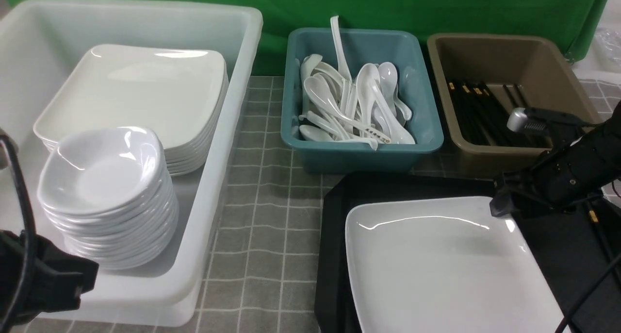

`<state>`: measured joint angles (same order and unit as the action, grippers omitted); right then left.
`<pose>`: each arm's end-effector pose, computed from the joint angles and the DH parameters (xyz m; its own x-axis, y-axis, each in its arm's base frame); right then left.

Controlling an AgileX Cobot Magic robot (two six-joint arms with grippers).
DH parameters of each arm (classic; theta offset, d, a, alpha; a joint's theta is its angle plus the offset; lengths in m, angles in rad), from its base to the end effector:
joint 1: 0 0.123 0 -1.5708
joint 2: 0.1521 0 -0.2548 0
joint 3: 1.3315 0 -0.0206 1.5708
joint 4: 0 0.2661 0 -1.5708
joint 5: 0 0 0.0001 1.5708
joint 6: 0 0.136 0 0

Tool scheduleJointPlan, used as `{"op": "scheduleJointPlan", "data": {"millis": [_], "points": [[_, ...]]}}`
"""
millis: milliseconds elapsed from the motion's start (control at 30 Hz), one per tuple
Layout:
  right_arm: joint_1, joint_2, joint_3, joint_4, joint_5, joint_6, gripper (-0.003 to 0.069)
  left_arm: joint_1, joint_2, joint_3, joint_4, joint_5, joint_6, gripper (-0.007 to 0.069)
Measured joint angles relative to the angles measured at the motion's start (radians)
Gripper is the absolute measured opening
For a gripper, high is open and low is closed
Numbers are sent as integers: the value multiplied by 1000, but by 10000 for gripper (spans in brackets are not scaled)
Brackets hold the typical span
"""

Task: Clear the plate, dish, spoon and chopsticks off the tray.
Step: Use the right arm to grab a plate from the dinner plate

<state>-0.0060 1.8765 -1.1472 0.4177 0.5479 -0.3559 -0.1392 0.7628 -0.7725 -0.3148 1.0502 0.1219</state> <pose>0.3923 0.0264 0.0873 -0.9136 0.0116 -0.4065 -0.0746 0.9779 0.1955 0.1787 -0.0619 0.2660 -0.8053 0.0752 -0.5880 0.2615 0.9353 -0.2384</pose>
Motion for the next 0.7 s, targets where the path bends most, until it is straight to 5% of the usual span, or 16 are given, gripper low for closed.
{"op": "scheduleJointPlan", "data": {"millis": [200,400,700], "points": [[23,23,-6,4,21,-30,433,0,-1,0,1,1,-21,6],[45,23,-8,6,26,-68,283,0,-2,0,1,-2,-21,6],[46,-22,-7,-8,92,-83,227,0,-2,0,1,-10,-21,6]]}}
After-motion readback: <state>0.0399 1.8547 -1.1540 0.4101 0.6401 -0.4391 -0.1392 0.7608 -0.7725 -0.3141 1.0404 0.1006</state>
